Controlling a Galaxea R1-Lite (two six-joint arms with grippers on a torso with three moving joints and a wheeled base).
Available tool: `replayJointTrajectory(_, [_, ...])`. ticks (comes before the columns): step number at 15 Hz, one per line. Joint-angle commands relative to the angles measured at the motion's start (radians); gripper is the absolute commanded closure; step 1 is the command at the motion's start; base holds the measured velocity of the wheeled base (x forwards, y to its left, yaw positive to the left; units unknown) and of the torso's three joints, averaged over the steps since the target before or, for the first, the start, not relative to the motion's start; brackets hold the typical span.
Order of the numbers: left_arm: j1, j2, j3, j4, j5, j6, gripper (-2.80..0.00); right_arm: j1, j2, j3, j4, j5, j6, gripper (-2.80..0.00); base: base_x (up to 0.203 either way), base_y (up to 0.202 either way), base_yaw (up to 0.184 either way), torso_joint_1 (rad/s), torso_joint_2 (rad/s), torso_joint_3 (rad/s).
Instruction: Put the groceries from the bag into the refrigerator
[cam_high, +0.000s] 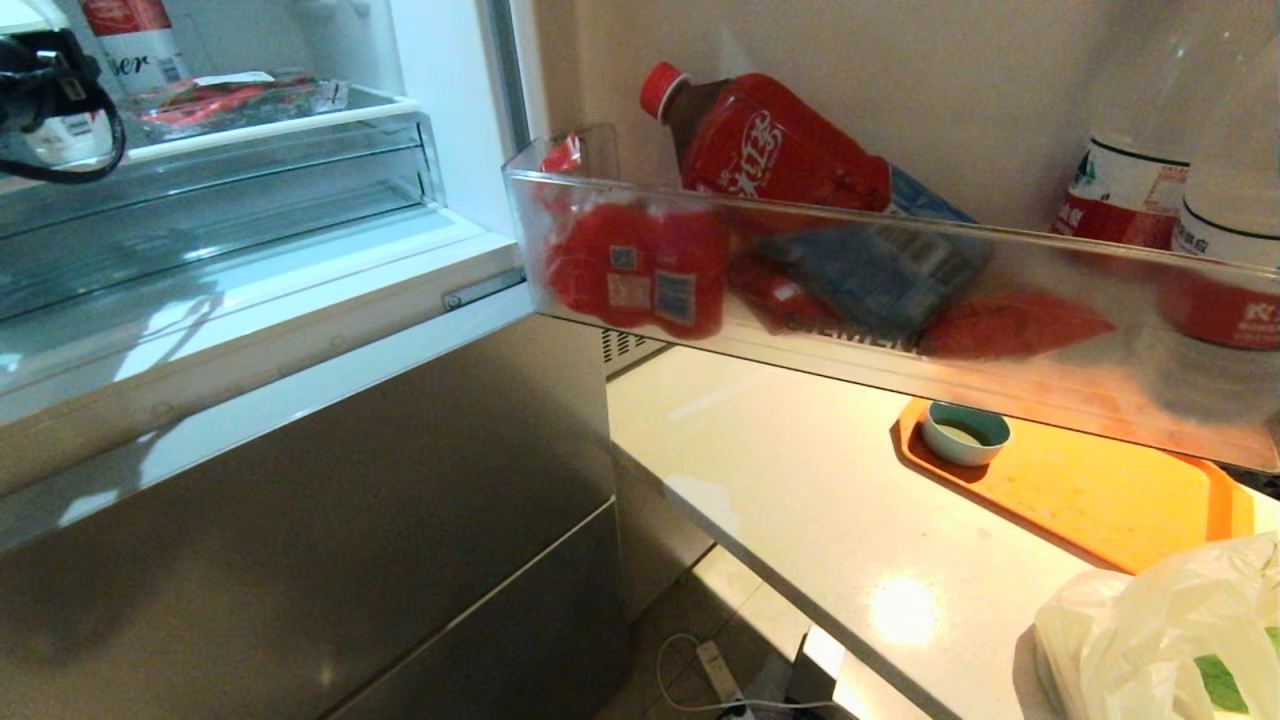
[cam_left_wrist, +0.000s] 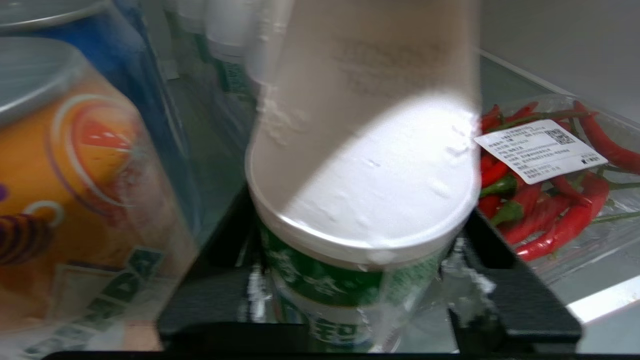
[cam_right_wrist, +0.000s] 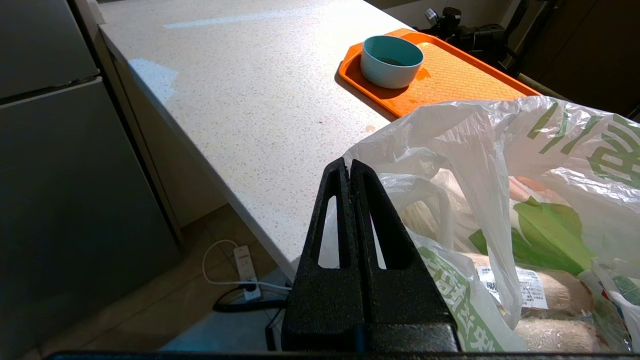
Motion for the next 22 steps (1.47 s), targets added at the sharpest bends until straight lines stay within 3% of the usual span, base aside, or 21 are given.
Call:
replayJointTrajectory(1, [0.000, 0.000, 0.000, -0.004, 0.002, 0.009, -2.80, 0.000, 0.000, 0.000, 0.000, 0.001, -0.001, 0.00, 0.000, 0.000, 0.000, 0.000, 0.00, 0.000])
replayJointTrajectory(22, [0.030, -0.093, 0.028, 0.008, 0.002, 0.008, -2.80, 0.002, 0.000, 0.000, 0.000, 0.001, -0.001, 0.00, 0.000, 0.000, 0.000, 0.000, 0.00, 0.000])
